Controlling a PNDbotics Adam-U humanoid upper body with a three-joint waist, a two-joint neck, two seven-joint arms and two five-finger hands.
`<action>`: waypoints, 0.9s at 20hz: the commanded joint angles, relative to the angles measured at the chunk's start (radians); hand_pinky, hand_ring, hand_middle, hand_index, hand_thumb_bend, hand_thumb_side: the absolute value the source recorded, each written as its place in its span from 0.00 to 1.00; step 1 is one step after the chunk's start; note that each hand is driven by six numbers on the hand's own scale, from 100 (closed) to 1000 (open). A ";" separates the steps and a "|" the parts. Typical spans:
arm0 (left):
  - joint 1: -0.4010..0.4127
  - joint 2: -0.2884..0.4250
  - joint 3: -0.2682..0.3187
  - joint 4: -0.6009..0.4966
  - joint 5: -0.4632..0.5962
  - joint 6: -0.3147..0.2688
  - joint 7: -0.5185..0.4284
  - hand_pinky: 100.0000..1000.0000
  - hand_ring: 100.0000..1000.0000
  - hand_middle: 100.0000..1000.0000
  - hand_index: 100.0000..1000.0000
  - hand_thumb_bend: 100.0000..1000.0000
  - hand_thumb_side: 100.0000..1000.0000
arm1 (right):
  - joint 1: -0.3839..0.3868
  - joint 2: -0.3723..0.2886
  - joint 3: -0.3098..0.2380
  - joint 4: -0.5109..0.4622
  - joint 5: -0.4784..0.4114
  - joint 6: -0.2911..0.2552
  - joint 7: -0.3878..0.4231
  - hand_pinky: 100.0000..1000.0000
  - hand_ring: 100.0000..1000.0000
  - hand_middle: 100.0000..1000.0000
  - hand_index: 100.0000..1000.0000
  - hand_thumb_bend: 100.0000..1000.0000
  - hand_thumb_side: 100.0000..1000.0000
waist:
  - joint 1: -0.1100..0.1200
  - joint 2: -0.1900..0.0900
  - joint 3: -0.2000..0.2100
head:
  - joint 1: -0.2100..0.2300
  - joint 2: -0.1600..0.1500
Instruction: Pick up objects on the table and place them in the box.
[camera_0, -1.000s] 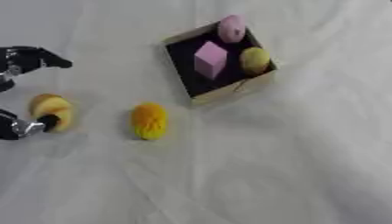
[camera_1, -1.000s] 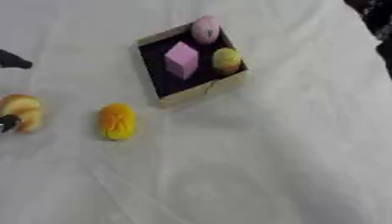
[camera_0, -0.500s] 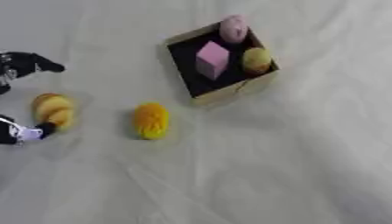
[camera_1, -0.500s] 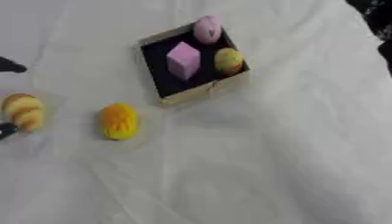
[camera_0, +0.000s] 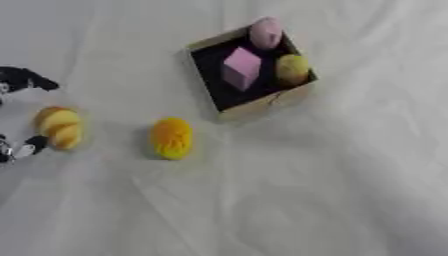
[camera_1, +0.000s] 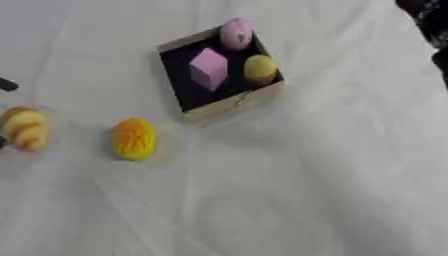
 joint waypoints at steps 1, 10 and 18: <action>-0.018 0.013 0.011 0.026 0.000 0.007 0.006 0.91 0.87 0.80 0.91 0.25 0.10 | -0.006 -0.015 -0.010 -0.019 -0.004 -0.002 -0.003 1.00 0.89 0.54 0.77 0.00 0.46 | -0.015 -0.027 -0.002 | 0.004 -0.006; -0.053 -0.007 -0.016 0.117 -0.009 -0.012 -0.028 0.92 0.89 0.81 0.90 0.31 0.10 | -0.005 -0.010 -0.009 -0.019 0.000 -0.003 -0.004 1.00 0.89 0.54 0.77 0.00 0.46 | -0.015 -0.022 -0.015 | 0.008 -0.009; -0.073 -0.026 -0.035 0.154 -0.022 -0.034 -0.056 0.90 0.87 0.80 0.89 0.35 0.10 | -0.004 -0.005 -0.010 -0.019 0.003 0.000 -0.005 1.00 0.89 0.54 0.77 0.00 0.47 | -0.015 -0.017 -0.019 | 0.011 -0.010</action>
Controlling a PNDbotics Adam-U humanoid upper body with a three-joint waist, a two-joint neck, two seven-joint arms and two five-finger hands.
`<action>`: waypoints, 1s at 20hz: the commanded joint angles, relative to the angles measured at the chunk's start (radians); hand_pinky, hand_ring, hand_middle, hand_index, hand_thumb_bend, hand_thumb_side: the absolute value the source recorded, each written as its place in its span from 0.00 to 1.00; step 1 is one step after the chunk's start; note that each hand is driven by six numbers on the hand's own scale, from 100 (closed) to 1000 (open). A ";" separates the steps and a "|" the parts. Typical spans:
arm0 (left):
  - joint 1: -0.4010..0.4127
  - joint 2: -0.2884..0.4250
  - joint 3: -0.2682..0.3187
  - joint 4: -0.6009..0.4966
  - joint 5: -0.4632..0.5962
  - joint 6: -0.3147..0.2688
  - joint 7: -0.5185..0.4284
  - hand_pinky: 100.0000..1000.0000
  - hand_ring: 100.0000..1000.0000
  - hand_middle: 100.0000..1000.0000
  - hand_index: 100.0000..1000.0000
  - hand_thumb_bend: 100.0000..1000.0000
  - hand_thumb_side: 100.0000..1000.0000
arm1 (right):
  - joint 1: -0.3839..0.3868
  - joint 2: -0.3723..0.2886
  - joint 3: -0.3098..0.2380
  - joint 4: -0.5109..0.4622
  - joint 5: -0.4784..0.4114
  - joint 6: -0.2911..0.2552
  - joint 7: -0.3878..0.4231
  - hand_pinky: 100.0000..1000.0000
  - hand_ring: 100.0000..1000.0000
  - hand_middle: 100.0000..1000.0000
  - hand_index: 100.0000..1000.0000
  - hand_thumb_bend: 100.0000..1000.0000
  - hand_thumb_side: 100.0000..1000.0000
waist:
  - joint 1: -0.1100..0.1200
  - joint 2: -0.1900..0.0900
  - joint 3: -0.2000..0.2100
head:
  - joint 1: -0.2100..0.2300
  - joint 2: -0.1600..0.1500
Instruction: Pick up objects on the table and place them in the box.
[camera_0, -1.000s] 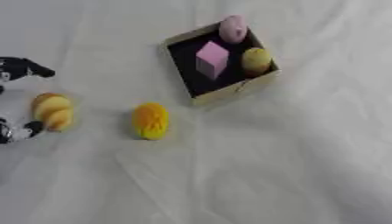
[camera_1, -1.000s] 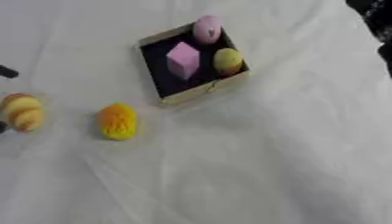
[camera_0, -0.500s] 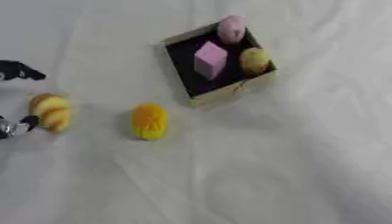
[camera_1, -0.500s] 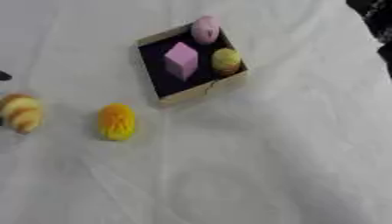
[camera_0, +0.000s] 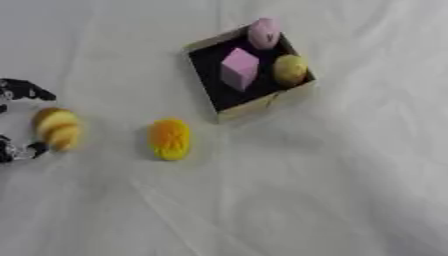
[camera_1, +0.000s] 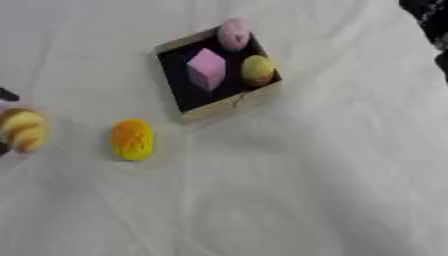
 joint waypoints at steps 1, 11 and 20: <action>-0.017 0.019 0.004 0.008 -0.018 -0.004 -0.007 0.89 0.87 0.79 0.89 0.36 0.10 | -0.004 -0.012 -0.010 -0.019 0.003 0.001 -0.001 1.00 0.89 0.54 0.77 0.00 0.47 | -0.014 -0.017 0.000 | 0.003 -0.009; -0.041 -0.007 -0.024 0.055 -0.118 0.000 0.038 0.82 0.81 0.73 0.84 0.31 0.15 | -0.004 -0.006 -0.008 -0.019 0.003 0.005 -0.004 1.00 0.89 0.54 0.77 0.00 0.47 | -0.016 -0.013 -0.002 | 0.007 -0.008; -0.063 -0.032 -0.054 0.078 -0.188 -0.014 0.066 0.73 0.71 0.62 0.76 0.23 0.16 | -0.003 -0.002 -0.007 -0.019 0.001 0.006 -0.005 1.00 0.89 0.54 0.77 0.00 0.48 | -0.018 -0.012 -0.005 | 0.010 -0.008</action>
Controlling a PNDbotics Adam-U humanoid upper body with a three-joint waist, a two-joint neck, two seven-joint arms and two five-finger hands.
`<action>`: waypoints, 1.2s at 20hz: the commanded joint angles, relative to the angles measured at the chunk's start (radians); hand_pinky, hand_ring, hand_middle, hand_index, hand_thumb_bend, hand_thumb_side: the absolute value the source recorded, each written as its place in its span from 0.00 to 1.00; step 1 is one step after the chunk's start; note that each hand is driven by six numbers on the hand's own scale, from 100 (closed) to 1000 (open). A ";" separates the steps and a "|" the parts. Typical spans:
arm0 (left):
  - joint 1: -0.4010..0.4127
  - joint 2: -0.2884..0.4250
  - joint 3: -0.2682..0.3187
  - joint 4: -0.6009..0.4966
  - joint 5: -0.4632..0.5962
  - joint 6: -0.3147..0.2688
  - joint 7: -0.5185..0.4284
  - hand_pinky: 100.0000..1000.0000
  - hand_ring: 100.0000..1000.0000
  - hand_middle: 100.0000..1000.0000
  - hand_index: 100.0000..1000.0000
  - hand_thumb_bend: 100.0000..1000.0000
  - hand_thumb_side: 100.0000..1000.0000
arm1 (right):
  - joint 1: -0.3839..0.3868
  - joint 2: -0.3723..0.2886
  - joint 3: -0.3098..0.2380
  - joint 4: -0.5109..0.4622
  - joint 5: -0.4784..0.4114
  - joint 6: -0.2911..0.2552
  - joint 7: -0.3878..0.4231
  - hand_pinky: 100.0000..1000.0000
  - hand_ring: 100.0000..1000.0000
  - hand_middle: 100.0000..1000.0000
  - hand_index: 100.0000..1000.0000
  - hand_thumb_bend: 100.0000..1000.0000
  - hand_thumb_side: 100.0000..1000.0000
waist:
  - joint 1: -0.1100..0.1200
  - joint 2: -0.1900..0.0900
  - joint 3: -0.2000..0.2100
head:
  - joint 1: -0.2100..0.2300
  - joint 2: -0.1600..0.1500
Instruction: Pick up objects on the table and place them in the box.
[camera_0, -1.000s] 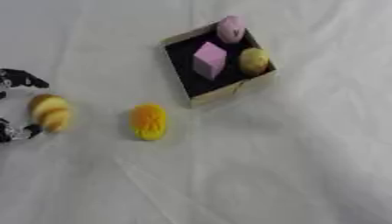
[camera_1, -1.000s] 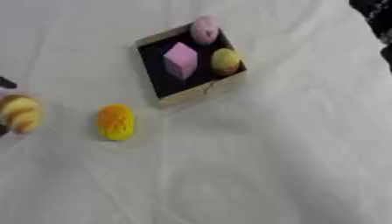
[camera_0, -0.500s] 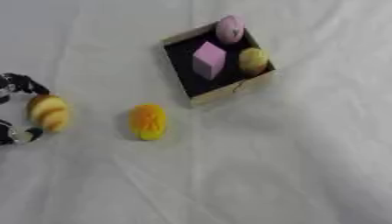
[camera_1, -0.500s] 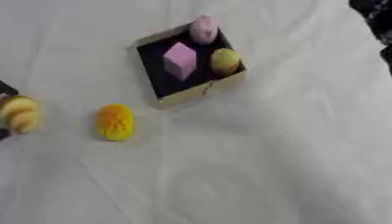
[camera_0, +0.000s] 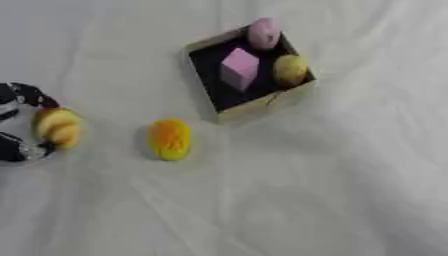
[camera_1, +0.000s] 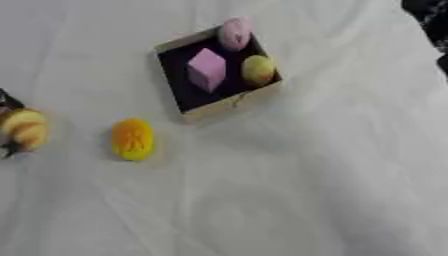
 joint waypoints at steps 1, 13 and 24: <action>-0.013 0.012 -0.003 0.002 -0.009 -0.004 0.015 0.71 0.68 0.58 0.73 0.19 0.15 | -0.006 -0.011 -0.007 -0.019 0.001 0.002 -0.001 1.00 0.89 0.54 0.77 0.00 0.48 | -0.016 -0.013 -0.002 | 0.002 -0.008; -0.056 0.031 0.048 -0.257 0.055 0.008 0.125 0.57 0.52 0.46 0.59 0.00 0.16 | 0.004 -0.017 -0.011 -0.019 0.000 0.003 -0.008 1.00 0.89 0.54 0.77 0.00 0.48 | -0.010 -0.023 0.003 | -0.025 0.003; -0.374 -0.046 -0.041 -0.263 0.200 0.022 0.019 0.57 0.50 0.45 0.58 0.00 0.16 | -0.012 -0.034 0.004 -0.019 -0.009 0.001 -0.001 1.00 0.89 0.54 0.77 0.00 0.47 | 0.010 -0.036 -0.009 | -0.034 0.011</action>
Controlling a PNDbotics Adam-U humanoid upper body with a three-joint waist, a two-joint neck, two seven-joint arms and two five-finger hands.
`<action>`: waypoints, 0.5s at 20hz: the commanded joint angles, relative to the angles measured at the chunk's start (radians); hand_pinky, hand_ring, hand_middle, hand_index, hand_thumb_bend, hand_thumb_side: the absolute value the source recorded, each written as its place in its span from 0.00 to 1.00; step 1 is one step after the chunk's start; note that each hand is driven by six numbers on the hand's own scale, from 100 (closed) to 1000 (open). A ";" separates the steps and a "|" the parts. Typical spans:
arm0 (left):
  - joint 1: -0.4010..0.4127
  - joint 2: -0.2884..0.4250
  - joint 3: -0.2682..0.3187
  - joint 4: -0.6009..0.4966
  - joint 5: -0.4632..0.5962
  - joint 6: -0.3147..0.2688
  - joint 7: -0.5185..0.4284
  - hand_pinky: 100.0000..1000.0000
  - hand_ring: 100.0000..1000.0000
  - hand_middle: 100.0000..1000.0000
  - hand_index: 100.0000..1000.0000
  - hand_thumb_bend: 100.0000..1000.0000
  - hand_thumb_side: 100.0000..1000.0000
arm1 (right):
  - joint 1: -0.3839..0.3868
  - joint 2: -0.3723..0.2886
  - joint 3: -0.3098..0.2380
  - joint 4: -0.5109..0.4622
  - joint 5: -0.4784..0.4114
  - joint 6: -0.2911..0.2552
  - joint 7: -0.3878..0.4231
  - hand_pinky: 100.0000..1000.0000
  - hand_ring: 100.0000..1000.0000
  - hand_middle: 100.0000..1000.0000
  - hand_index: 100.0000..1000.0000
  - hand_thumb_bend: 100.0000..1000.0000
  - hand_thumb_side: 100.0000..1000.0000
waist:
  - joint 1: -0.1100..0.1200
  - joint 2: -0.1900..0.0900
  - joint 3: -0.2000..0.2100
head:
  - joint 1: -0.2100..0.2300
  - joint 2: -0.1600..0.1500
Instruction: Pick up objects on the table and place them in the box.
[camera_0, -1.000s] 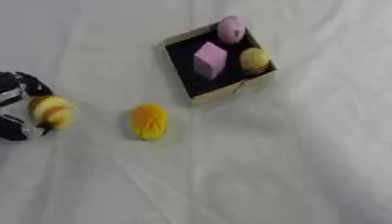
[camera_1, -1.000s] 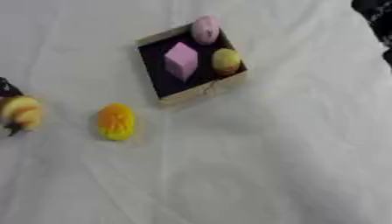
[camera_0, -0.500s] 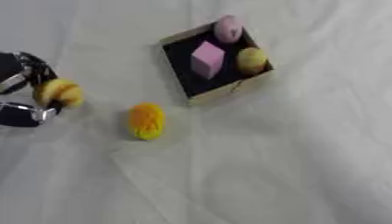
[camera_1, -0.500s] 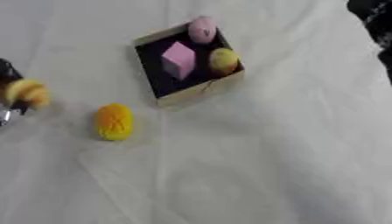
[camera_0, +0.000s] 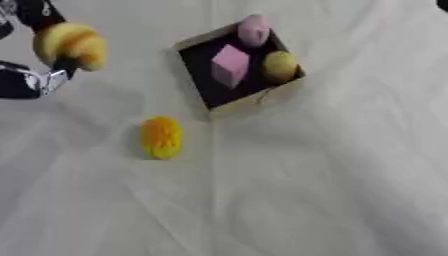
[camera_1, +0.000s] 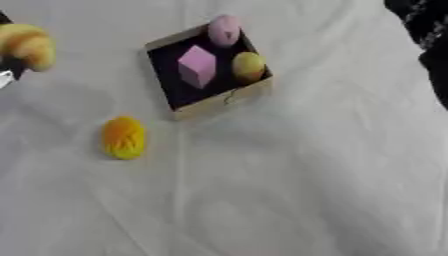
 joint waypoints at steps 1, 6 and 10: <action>-0.086 -0.039 -0.028 0.042 0.036 -0.003 -0.044 0.56 0.50 0.45 0.58 0.00 0.17 | -0.016 -0.033 -0.001 -0.019 -0.008 -0.003 0.005 1.00 0.89 0.54 0.77 0.00 0.47 | 0.015 -0.035 -0.006 | 0.004 0.000; -0.230 -0.153 -0.069 0.171 0.032 -0.014 -0.064 0.56 0.49 0.45 0.58 0.00 0.17 | -0.022 -0.036 0.004 -0.019 -0.007 -0.001 0.013 1.00 0.89 0.54 0.77 0.00 0.47 | 0.029 -0.030 -0.027 | 0.017 -0.008; -0.322 -0.246 -0.091 0.286 0.000 -0.050 -0.055 0.57 0.49 0.45 0.58 0.00 0.17 | -0.029 -0.036 0.007 -0.019 -0.004 0.001 0.019 1.00 0.89 0.54 0.77 0.00 0.47 | 0.041 -0.020 -0.052 | 0.029 -0.023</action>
